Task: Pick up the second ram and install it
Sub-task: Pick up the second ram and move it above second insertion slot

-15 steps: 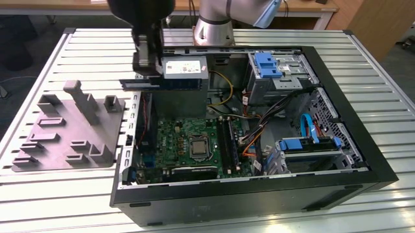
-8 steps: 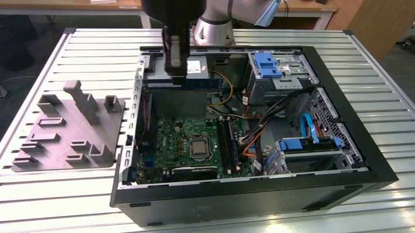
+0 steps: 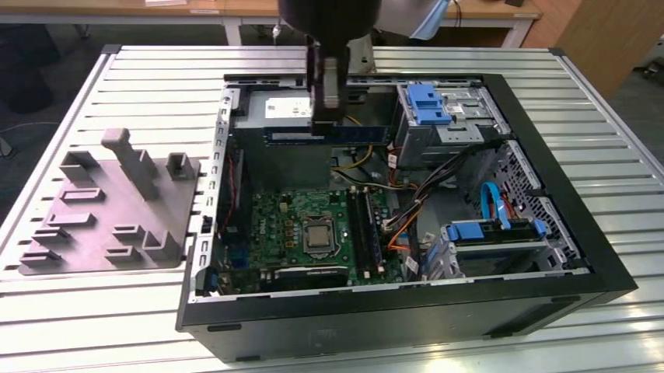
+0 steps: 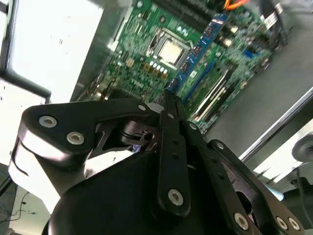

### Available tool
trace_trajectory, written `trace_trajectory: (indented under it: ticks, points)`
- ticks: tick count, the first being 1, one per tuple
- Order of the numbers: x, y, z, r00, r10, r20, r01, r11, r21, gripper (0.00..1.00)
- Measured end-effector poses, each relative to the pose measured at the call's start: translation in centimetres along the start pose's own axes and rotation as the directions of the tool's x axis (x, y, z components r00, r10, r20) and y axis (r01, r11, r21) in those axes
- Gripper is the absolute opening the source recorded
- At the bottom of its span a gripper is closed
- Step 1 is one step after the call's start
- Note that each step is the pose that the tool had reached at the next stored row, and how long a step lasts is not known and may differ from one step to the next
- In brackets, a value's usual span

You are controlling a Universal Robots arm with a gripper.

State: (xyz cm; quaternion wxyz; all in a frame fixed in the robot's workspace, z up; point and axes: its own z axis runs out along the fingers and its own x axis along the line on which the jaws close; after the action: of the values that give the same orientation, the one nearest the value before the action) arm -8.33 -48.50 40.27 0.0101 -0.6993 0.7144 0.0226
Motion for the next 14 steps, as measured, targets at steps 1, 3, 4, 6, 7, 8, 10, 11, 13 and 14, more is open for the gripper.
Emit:
trace_trajectory:
  ticks: [1, 3, 4, 6, 7, 8, 10, 11, 13, 14]
  points:
    - [0.0, -0.45, -0.01, 1.0, 0.0, -0.0001, 0.0, 1.0, -0.0002, 0.11]
    - [0.0, -1.08, -0.02, 1.0, 0.0, -0.0001, 0.0, 1.0, -0.0003, 0.11]
    - [0.0, -1.22, -0.03, 1.0, 0.0, -0.0001, 0.0, 1.0, -0.0003, 0.11]
    - [0.0, -1.25, -0.02, 1.0, 0.0, 0.0, 0.0, 1.0, -0.0003, 0.11]
    - [0.0, -1.25, -0.02, 1.0, 0.0, 0.0, 0.0, 1.0, -0.0003, 0.11]
    - [-0.01, -1.26, -0.02, 1.0, 0.0, 0.0, 0.0, 1.0, -0.0002, 0.11]
    - [-0.01, -1.29, 0.1, 1.0, 0.0, 0.0, 0.0, 1.0, -0.0003, 0.11]
    - [0.0, -1.32, 0.21, 1.0, 0.0, 0.0, 0.0, 1.0, -0.0003, 0.11]
    - [0.01, -1.46, 0.45, 1.0, 0.0, 0.0002, 0.0, 1.0, -0.0003, 0.11]
    - [0.01, -1.6, 0.53, 1.0, 0.0, 0.0003, 0.0, 1.0, -0.0003, 0.11]
